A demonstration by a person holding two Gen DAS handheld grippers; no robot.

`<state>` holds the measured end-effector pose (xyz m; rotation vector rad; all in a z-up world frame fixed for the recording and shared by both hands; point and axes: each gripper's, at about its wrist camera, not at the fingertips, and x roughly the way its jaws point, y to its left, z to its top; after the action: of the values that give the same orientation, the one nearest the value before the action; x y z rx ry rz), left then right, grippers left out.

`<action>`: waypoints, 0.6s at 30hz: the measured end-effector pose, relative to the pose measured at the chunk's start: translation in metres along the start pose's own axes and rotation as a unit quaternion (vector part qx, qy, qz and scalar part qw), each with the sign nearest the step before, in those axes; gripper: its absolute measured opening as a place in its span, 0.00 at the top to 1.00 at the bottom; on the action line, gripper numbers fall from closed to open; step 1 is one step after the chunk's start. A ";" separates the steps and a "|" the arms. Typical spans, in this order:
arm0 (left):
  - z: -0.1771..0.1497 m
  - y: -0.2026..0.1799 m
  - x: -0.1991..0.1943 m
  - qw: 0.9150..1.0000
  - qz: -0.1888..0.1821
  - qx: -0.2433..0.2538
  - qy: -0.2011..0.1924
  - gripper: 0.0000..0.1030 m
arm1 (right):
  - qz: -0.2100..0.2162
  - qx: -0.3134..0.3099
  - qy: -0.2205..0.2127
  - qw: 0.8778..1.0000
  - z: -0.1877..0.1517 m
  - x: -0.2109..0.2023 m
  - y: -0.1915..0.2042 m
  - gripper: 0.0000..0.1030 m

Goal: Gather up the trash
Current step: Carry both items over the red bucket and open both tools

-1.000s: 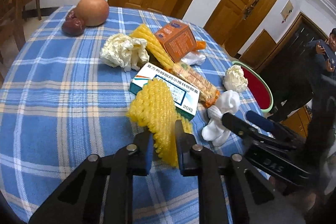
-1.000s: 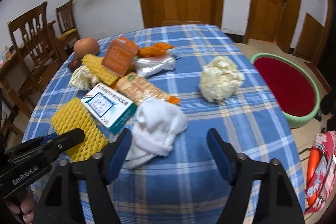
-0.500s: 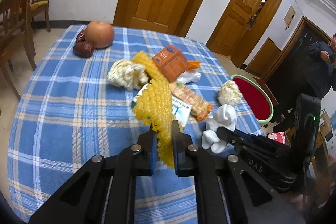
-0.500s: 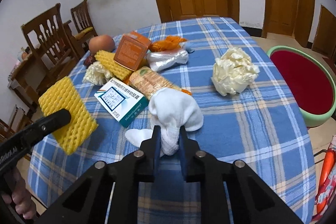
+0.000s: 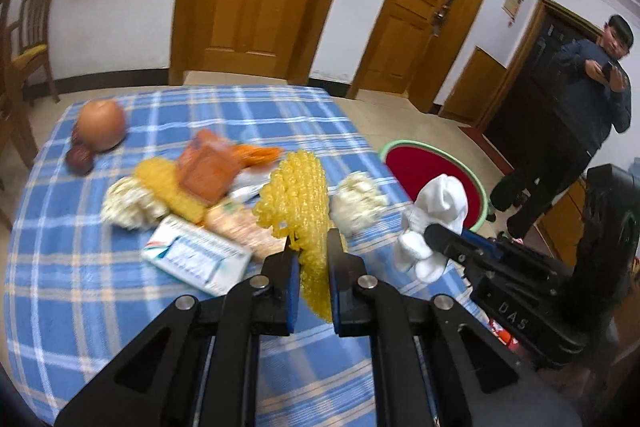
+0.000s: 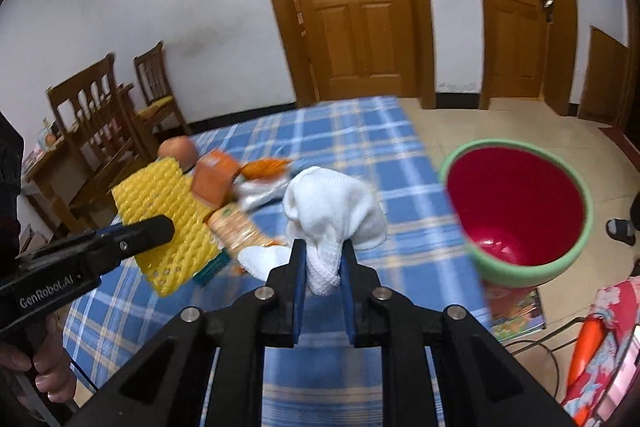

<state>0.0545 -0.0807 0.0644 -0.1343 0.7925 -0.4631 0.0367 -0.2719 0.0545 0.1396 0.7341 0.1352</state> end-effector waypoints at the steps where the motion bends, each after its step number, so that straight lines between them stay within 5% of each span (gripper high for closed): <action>1: 0.003 -0.007 0.004 1.000 -0.002 0.005 0.001 0.89 | -0.006 0.006 -0.006 1.000 0.003 -0.003 -0.009 0.83; 18: 0.050 -0.098 0.100 0.996 -0.045 0.071 0.030 0.89 | -0.081 0.092 -0.021 0.992 0.022 0.005 -0.129 0.83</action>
<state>0.1171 -0.2164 0.0622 -0.0251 0.8120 -0.6098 0.0647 -0.3995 0.0450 0.2573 0.7126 -0.0900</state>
